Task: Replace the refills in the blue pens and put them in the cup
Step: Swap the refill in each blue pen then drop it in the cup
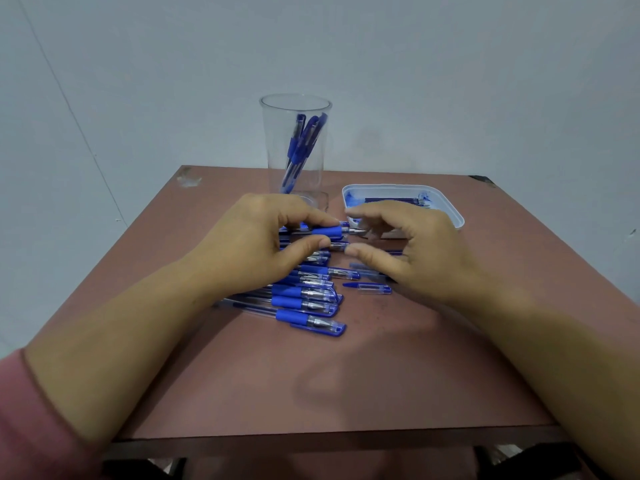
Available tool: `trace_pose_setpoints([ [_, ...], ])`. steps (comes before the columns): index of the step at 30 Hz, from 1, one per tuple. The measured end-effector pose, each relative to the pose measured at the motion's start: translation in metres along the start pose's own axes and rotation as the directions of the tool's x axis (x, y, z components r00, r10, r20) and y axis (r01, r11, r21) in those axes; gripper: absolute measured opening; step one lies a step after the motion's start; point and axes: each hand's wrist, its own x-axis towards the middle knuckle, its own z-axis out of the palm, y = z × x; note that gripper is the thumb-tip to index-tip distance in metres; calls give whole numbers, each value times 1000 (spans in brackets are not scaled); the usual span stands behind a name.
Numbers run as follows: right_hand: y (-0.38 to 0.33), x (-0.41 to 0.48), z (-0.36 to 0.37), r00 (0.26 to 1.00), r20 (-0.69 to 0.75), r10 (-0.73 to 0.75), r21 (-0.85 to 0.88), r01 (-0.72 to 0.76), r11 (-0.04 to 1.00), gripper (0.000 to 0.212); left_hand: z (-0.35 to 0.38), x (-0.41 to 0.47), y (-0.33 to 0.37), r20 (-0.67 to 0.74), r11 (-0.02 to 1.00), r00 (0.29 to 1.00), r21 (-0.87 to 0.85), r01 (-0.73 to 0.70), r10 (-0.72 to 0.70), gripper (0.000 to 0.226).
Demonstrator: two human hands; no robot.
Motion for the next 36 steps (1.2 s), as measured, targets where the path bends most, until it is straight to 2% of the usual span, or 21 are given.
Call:
trace_pose_setpoints([
  [4, -1, 2, 0, 999, -9, -38, -33, 37, 999, 11, 0, 0, 0, 6, 1000, 1000, 11, -1, 1, 25],
  [9, -1, 1, -1, 1000, -1, 2, -17, -2, 1000, 22, 2, -1, -1, 12, 1000, 1000, 4, 11, -11, 23],
  [13, 0, 2, 1, 1000, 13, -29, -41, 29, 999, 11, 2, -1, -1, 7, 1000, 1000, 2, 2, -2, 24],
  [17, -1, 1, 0, 998, 45, 48, 26, -49, 998, 17, 3, -1, -3, 11, 1000, 1000, -14, 17, -17, 23],
  [19, -2, 0, 0, 999, 24, 34, 31, -35, 999, 22, 4, -1, -2, 4, 1000, 1000, -24, 10, -10, 24],
  [22, -2, 1, 1, 1000, 21, 3, -5, -2, 1000, 14, 5, -1, -2, 2, 1000, 1000, -23, 5, -5, 23],
  [29, -5, 2, 1, 993, 57, 100, 45, -102, 994, 9, 5, 0, -2, 30, 999, 999, -2, 36, -36, 22],
  [31, -5, 1, -1, 986, 93, 138, 64, -144, 987, 17, 3, 0, -4, 44, 998, 998, 22, 53, -54, 22],
  [34, 0, -4, -10, 974, 171, 152, -11, -152, 988, 39, -2, 1, -10, 27, 994, 995, 48, 98, -99, 22],
  [36, 2, -7, -16, 962, 246, 116, -71, -102, 992, 34, -3, 1, -11, 25, 993, 993, 45, 114, -115, 22],
])
